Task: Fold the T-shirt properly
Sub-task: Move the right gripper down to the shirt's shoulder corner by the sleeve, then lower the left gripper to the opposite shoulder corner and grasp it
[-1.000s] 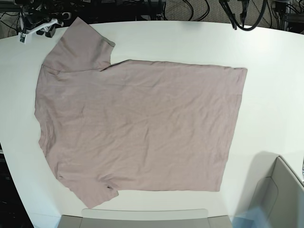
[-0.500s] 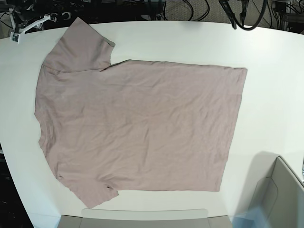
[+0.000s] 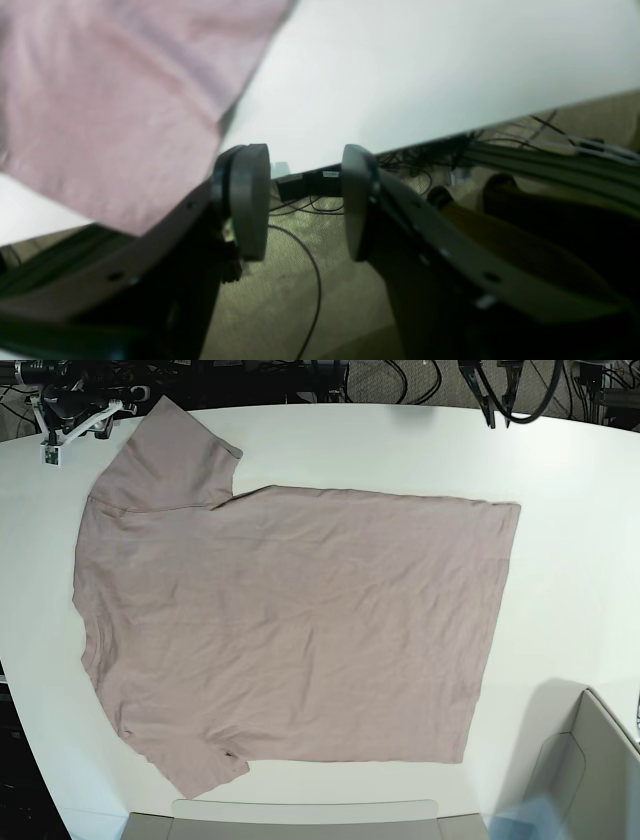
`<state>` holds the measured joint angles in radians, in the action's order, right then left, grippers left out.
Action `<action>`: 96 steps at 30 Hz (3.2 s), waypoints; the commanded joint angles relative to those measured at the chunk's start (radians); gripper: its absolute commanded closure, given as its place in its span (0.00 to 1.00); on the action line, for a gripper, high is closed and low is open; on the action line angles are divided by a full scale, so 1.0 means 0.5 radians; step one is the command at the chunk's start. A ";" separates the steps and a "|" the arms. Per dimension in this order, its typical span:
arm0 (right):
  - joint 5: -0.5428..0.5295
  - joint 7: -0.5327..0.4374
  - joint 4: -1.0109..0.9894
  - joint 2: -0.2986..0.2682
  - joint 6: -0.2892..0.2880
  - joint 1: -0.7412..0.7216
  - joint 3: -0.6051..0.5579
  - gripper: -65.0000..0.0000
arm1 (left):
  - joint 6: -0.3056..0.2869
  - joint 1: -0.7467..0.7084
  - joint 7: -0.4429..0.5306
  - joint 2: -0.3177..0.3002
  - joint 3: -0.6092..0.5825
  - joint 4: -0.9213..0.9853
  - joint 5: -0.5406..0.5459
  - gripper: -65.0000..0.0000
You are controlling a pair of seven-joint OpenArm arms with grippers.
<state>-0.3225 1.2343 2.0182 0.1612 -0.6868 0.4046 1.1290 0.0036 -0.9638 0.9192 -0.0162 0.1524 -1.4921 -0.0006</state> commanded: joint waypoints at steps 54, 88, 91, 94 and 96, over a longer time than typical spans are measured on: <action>-0.016 0.243 0.010 -0.008 -0.023 -0.047 -0.240 0.63 | 0.007 -0.041 0.041 -0.006 0.004 -0.022 0.003 0.79; 0.389 0.083 -0.435 -0.011 -0.023 -0.136 -0.655 0.63 | -0.003 -0.010 0.004 -0.012 -0.003 -0.034 0.009 0.79; 0.392 0.080 -0.435 -0.014 -0.023 -0.105 -0.651 0.63 | -0.003 0.014 -0.189 -0.012 -0.045 -0.074 0.015 0.79; 0.392 0.074 -0.435 -0.017 -0.023 -0.062 -0.651 0.63 | -0.009 0.020 -0.502 -0.015 -0.125 -0.209 0.018 0.79; 0.392 0.074 -0.435 -0.020 -0.023 -0.040 -0.651 0.63 | -0.079 0.020 -0.665 -0.015 -0.187 -0.325 0.040 0.78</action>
<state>-0.2104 1.1435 1.8233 0.1440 -0.6861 0.3561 0.8017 -0.0463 -0.9390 0.5453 -0.0219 0.0593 -1.6371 0.0162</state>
